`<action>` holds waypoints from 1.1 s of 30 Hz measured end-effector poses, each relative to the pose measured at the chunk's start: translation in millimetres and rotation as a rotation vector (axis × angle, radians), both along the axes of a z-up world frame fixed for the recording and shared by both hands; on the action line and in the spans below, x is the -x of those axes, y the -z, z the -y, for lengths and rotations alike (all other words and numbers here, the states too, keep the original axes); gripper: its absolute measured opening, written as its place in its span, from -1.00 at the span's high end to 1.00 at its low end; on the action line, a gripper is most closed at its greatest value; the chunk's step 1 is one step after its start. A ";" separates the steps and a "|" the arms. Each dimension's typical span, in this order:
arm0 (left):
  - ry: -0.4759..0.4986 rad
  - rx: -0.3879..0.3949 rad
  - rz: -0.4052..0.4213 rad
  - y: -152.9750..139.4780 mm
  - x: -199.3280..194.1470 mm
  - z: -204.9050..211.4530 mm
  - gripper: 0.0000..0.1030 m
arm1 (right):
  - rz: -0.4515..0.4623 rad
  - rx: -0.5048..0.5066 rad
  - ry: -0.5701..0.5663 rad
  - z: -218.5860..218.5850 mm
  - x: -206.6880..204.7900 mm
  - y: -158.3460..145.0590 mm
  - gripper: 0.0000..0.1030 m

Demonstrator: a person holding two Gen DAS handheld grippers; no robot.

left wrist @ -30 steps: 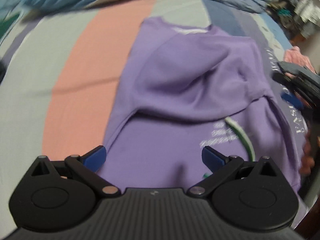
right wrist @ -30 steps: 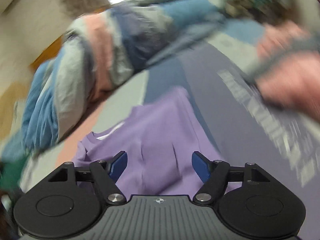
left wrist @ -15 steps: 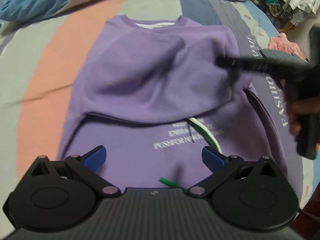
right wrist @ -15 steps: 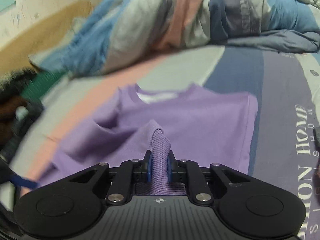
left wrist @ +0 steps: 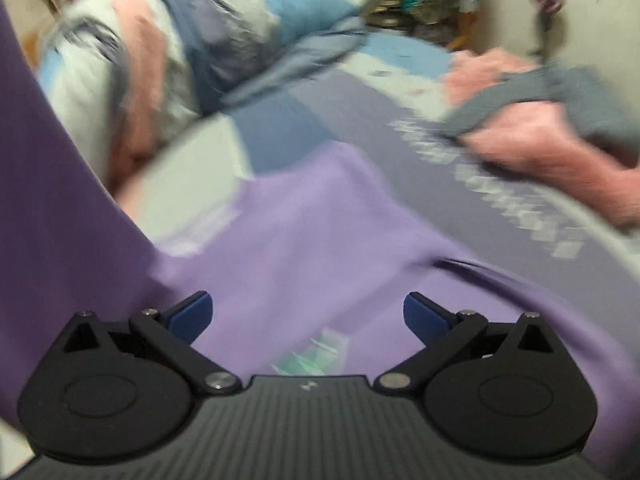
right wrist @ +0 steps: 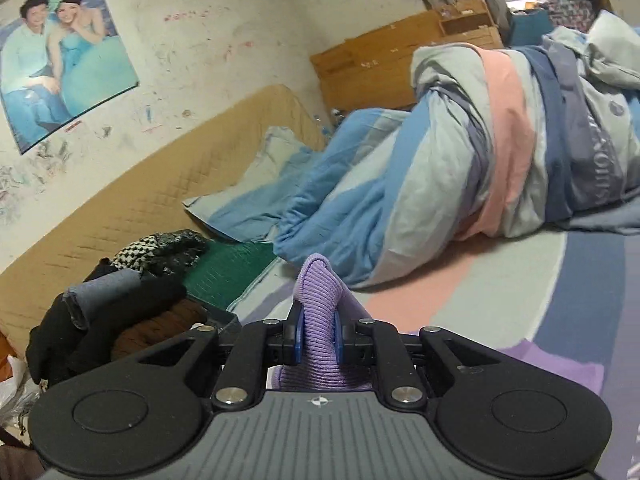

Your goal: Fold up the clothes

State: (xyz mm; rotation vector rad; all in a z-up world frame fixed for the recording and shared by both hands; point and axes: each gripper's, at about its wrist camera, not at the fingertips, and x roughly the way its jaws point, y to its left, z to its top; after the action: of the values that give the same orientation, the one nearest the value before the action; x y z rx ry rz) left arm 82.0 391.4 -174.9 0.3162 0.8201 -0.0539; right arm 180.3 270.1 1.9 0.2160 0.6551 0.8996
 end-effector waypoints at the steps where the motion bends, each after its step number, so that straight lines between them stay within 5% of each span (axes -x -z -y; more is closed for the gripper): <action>1: -0.024 -0.091 0.008 5.4 -10.3 -3.9 -0.99 | -0.008 -0.033 0.011 4.8 4.5 0.0 0.73; 6: -0.134 -0.594 0.027 33.4 -31.4 -28.7 -0.99 | -0.003 -0.117 0.074 16.7 21.1 10.3 0.73; 10: -0.256 -0.700 -0.012 47.5 -28.6 -60.4 -0.99 | -0.040 -0.097 0.068 -0.3 24.2 32.3 0.73; 16: -0.245 -0.538 -0.196 68.8 -26.4 -84.7 -0.99 | -0.093 -0.068 0.059 -25.8 28.6 65.0 0.73; 22: 0.106 -0.181 -0.290 36.1 3.1 -82.8 -0.99 | -0.151 -0.042 0.053 -34.4 -23.7 67.4 0.72; 23: 0.151 -0.171 -0.285 30.7 9.3 -80.0 -0.99 | -0.168 -0.034 0.051 -34.7 -33.0 69.6 0.72; 27: 0.143 -0.326 -0.230 29.7 23.6 -67.9 -0.99 | -0.144 0.027 0.054 -38.6 -58.1 68.7 0.72; 29: 0.112 -0.365 -0.215 34.7 30.3 -63.9 -0.99 | -0.153 -0.025 0.030 -37.5 -63.3 65.2 0.71; 33: 0.105 -0.195 -0.238 33.4 43.6 -55.5 -0.99 | -0.086 0.012 0.017 -42.2 -58.1 57.9 0.71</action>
State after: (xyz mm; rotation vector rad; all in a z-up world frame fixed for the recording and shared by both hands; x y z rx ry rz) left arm 38.4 446.9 -208.4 0.5446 1.0470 -0.1119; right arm 238.3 312.3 -55.9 0.2498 0.7369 0.8732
